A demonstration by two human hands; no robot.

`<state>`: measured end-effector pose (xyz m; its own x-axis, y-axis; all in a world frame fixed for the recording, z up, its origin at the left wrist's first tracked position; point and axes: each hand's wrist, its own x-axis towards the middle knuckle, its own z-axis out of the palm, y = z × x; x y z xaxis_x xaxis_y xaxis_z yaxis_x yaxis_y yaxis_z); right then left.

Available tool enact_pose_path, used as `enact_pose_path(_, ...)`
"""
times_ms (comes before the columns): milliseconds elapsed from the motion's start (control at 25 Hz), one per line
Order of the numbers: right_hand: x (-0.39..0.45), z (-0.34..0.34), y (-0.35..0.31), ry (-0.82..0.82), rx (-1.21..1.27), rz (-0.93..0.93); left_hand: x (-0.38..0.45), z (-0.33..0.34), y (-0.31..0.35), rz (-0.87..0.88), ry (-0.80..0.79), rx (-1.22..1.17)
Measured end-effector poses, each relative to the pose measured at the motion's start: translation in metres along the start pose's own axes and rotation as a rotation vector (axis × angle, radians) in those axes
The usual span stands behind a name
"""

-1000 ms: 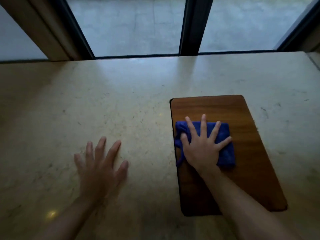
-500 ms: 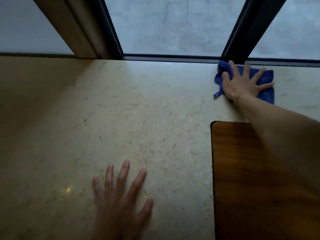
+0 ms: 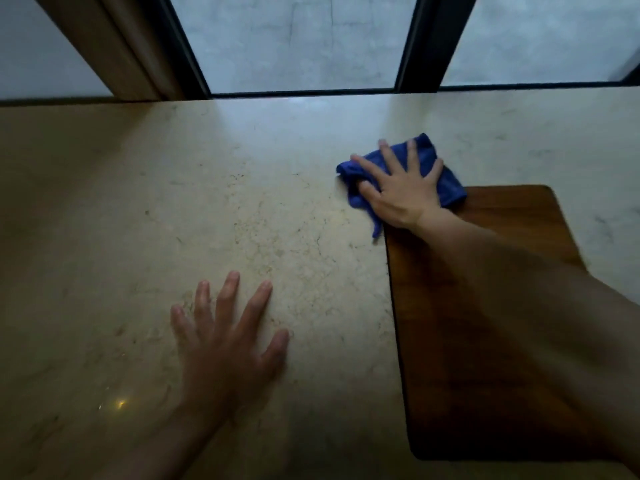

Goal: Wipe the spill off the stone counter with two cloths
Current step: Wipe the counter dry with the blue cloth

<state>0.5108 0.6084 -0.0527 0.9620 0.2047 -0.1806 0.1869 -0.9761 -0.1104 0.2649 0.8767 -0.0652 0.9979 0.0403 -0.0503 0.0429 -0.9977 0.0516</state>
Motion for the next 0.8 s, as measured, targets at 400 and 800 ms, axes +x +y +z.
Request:
enact_pose_path(400,-0.370,0.082,-0.064,-0.028,0.006,0.045,-0.006,-0.012,-0.015,0.060,-0.149,-0.033)
enact_pose_path(800,-0.540,0.123,-0.169,-0.089,-0.036,0.294,-0.021,-0.033,-0.069,0.246,-0.323,-0.048)
